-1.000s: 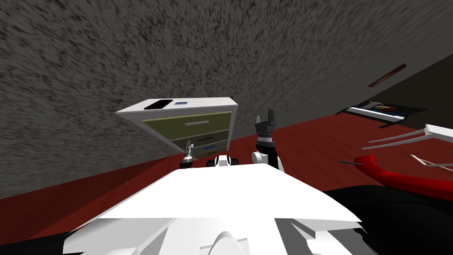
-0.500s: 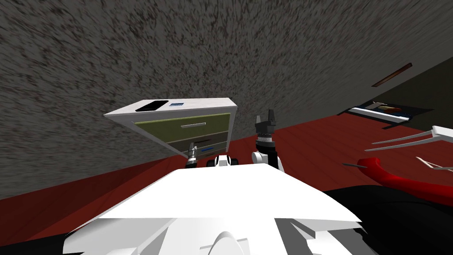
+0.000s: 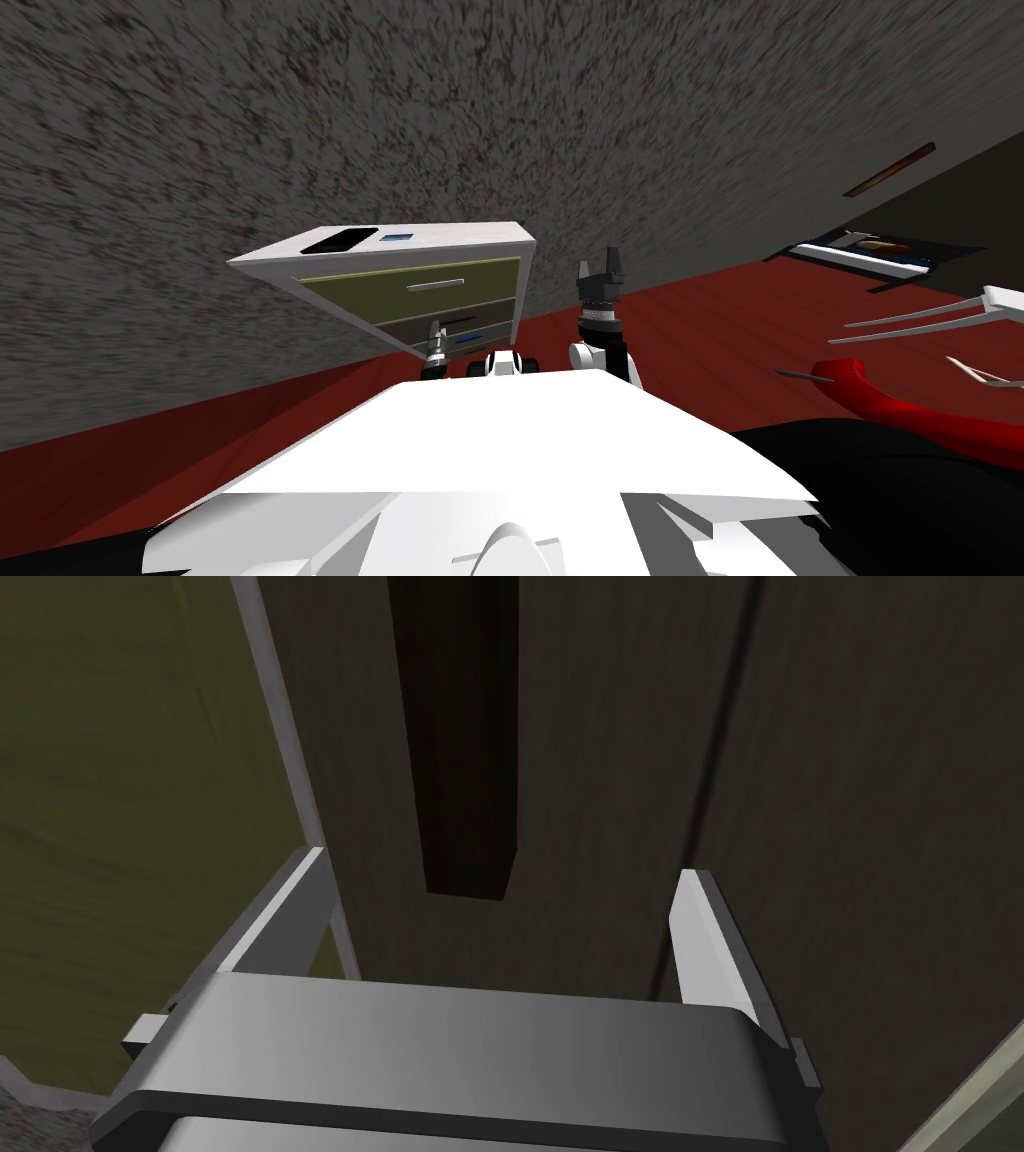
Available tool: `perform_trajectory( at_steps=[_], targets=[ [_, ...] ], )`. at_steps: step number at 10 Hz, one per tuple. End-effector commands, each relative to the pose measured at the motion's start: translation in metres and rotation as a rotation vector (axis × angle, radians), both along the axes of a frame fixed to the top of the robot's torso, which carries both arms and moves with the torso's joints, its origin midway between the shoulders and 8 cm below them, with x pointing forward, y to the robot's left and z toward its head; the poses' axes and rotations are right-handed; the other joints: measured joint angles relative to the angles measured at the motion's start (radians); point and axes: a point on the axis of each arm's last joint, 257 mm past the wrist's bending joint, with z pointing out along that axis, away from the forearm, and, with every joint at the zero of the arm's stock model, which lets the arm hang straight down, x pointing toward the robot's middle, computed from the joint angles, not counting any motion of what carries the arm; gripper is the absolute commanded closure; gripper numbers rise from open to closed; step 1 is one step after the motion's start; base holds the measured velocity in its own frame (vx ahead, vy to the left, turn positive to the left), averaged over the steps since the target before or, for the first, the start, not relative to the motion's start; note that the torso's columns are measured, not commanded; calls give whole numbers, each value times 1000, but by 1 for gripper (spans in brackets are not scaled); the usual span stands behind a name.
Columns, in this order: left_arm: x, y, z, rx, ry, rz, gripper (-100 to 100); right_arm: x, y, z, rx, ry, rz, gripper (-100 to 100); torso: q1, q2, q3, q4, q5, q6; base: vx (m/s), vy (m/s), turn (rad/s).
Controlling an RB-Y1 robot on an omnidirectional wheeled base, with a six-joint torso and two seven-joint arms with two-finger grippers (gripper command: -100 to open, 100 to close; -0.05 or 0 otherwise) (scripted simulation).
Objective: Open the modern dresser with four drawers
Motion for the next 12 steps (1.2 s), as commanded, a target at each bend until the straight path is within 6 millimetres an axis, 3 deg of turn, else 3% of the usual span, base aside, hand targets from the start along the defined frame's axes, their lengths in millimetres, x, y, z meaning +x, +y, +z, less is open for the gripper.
perform_trajectory(
  at_steps=[1,7,8,11,12],
  targets=[
    [-5,-1,-3,-1,2,1,100,0,0,0,0,0,0,0,0,2,1,1,0,0,-16,0,8],
    [0,-1,4,1,1,-9,100,0,0,0,0,0,0,0,-1,1,1,0,0,0,-152,-37,19],
    [0,14,7,42,6,-19,-100,0,0,0,0,0,0,0,1,-5,-2,-1,0,0,-13,-9,-4],
    [3,32,14,92,7,-30,-100,0,0,0,0,0,0,0,0,-3,-2,-1,0,0,32,-3,1],
    [10,29,13,75,11,-25,-100,0,0,0,0,0,0,0,0,-2,-1,0,0,0,115,-16,-5]
  ],
)
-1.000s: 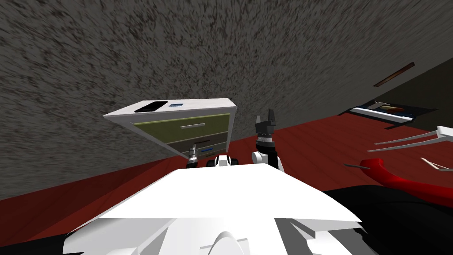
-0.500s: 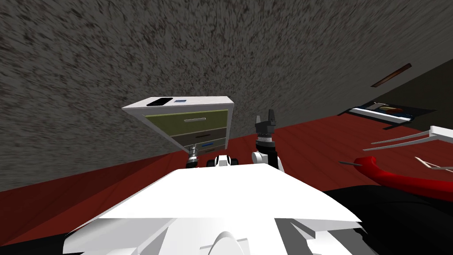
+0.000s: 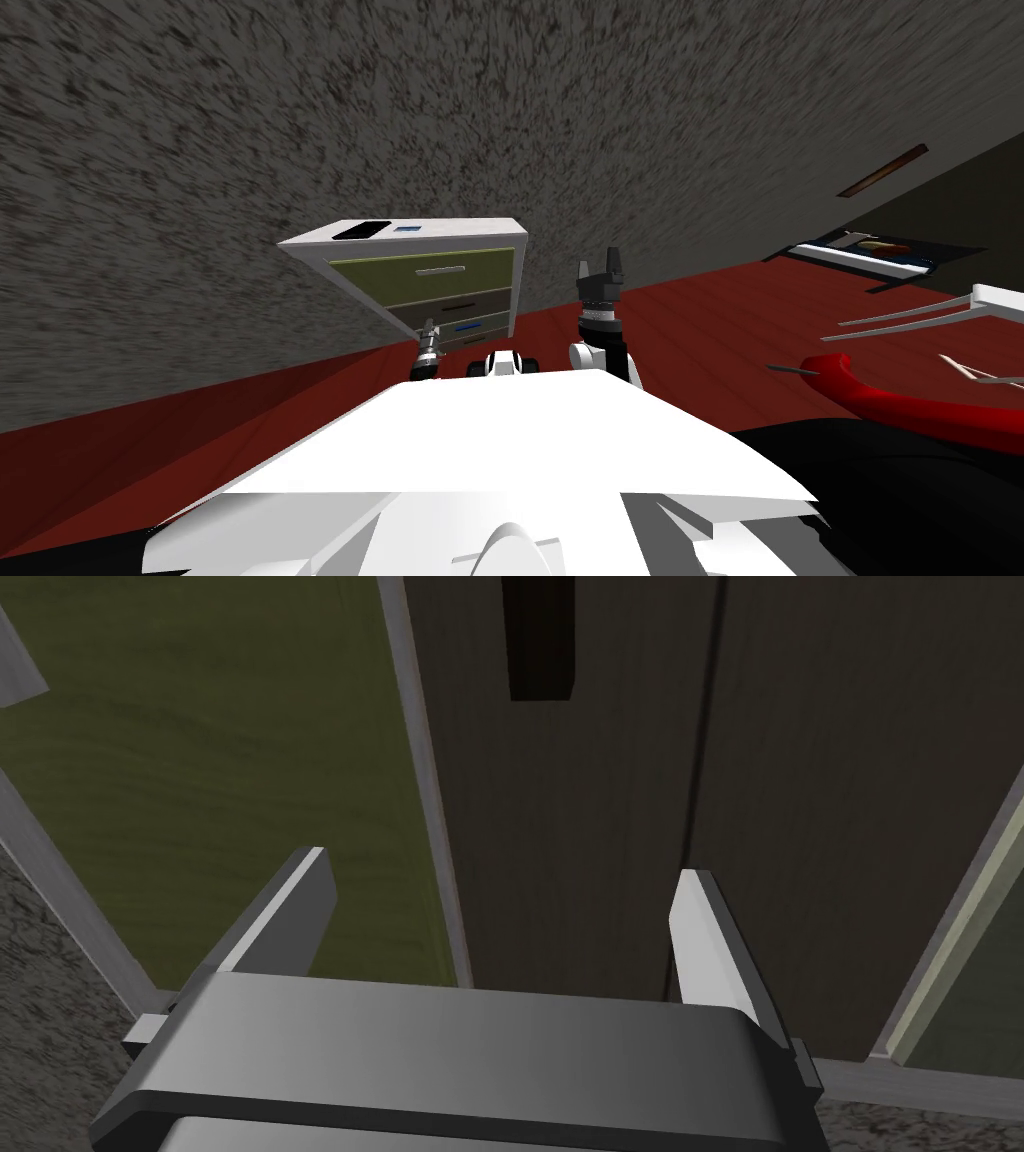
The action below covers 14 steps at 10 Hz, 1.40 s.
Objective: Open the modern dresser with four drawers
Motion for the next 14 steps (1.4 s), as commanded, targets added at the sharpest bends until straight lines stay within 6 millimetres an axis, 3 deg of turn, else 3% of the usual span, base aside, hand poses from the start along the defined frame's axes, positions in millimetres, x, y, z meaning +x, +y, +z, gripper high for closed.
perform_trajectory(
  at_steps=[1,5,7,8,9,14],
  targets=[
    [10,6,5,4,5,2,-100,0,0,0,0,0,0,0,-1,-1,-1,0,0,0,151,-34,-3],
    [16,-26,-6,-92,10,22,-100,0,0,0,0,0,0,0,1,7,4,2,0,0,92,-18,0],
    [26,-19,2,-82,10,19,-100,0,0,0,0,0,0,0,1,5,3,2,0,0,21,1,3],
    [21,-21,1,-82,7,19,-100,0,0,0,0,0,0,0,0,1,0,0,0,0,25,2,0],
    [22,-21,1,-82,9,19,100,0,0,0,0,0,0,0,0,0,0,0,0,0,0,0,0],
    [48,28,2,-59,10,46,100,0,0,0,0,0,0,0,-1,6,4,1,0,0,-150,-79,-64]
  ],
)
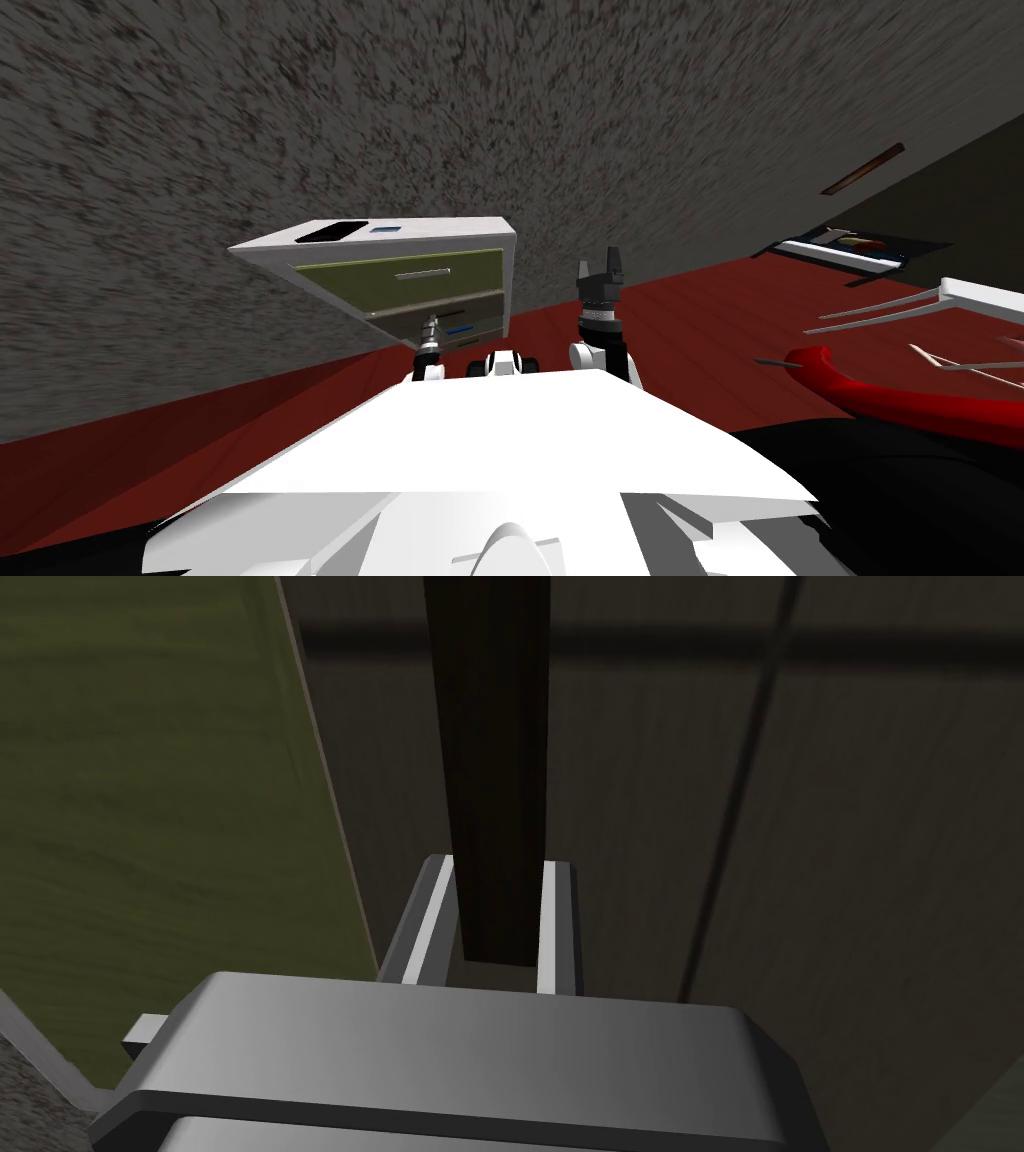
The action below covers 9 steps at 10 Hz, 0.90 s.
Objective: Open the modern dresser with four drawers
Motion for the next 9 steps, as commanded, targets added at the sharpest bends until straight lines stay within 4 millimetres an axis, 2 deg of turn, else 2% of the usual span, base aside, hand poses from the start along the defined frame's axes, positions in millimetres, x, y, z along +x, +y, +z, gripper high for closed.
perform_trajectory(
  at_steps=[1,3,6,7,8,9],
  targets=[
    [14,23,2,3,0,13,100,0,0,0,0,0,0,0,0,-3,-2,0,-1,1,-181,-105,-77],
    [17,36,1,-2,4,29,100,0,0,0,0,0,0,0,-3,-5,-3,1,-2,2,-141,-79,-45],
    [32,59,5,-20,1,47,100,0,0,0,0,0,0,0,0,-2,-2,1,-2,-1,-137,-60,-67],
    [28,56,2,-15,6,45,100,0,0,0,0,0,0,0,-1,0,-1,1,-2,0,-78,-29,-9],
    [21,73,0,-24,-2,59,100,0,0,0,0,0,0,0,1,-4,-3,2,-2,0,-90,-14,-318],
    [15,78,-10,-52,14,82,100,0,0,0,0,0,0,0,0,-5,-3,0,0,5,-116,-4,-267]
  ],
)
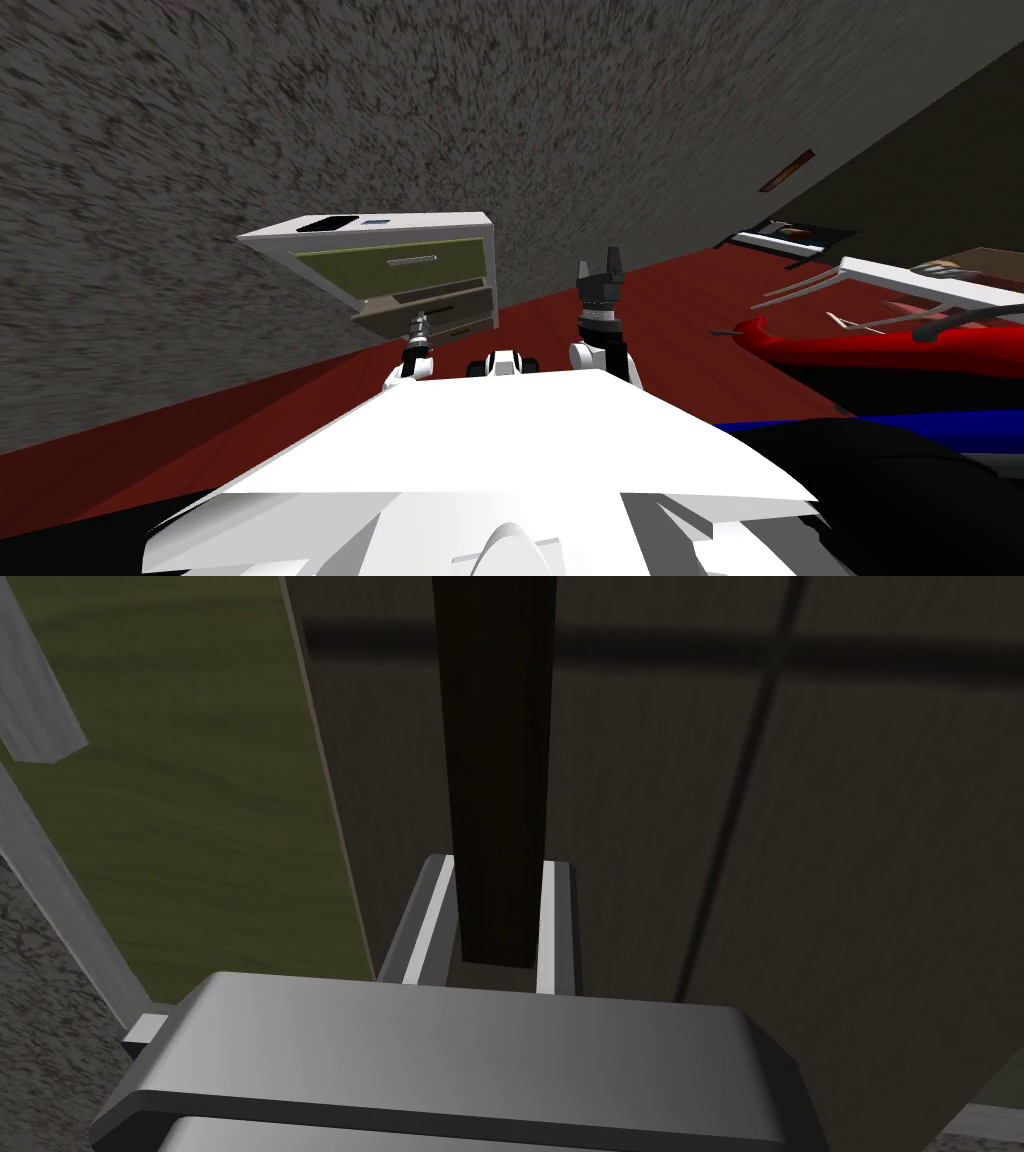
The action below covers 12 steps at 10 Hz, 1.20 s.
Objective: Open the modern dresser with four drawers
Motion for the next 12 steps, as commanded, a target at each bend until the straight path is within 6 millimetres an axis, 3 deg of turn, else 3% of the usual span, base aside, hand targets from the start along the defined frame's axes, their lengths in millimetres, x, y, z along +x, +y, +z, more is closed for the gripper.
perform_trajectory(
  at_steps=[1,3,4,5,6,7,9,12],
  targets=[
    [-9,24,4,-10,-26,24,100,0,0,0,0,0,0,0,-1,-1,0,-2,2,1,-144,-26,-333],
    [-22,32,-16,-55,6,64,100,0,0,0,0,0,0,0,-4,-5,-2,-3,2,3,-71,-17,-145],
    [-31,50,-16,-48,3,82,100,0,0,0,0,0,0,0,0,-9,-4,-5,4,0,-89,-25,-242],
    [-38,56,-23,-72,11,110,100,0,0,0,0,0,0,0,2,-7,-3,-6,6,3,-86,-28,-259],
    [-41,73,-10,-46,-16,118,100,0,0,0,0,0,0,0,3,-8,-3,-7,9,4,-96,-54,-344],
    [-28,84,-1,-42,-12,122,-100,0,0,0,0,0,0,0,1,-9,-4,-5,8,7,-114,-60,-62],
    [-14,94,10,-41,-12,122,-100,0,0,0,0,0,0,0,0,-3,-2,-2,0,-3,-72,-60,47],
    [-1,105,22,-39,-12,124,-100,0,0,0,0,0,0,0,3,0,0,-1,0,-5,-34,-30,0]
  ],
)
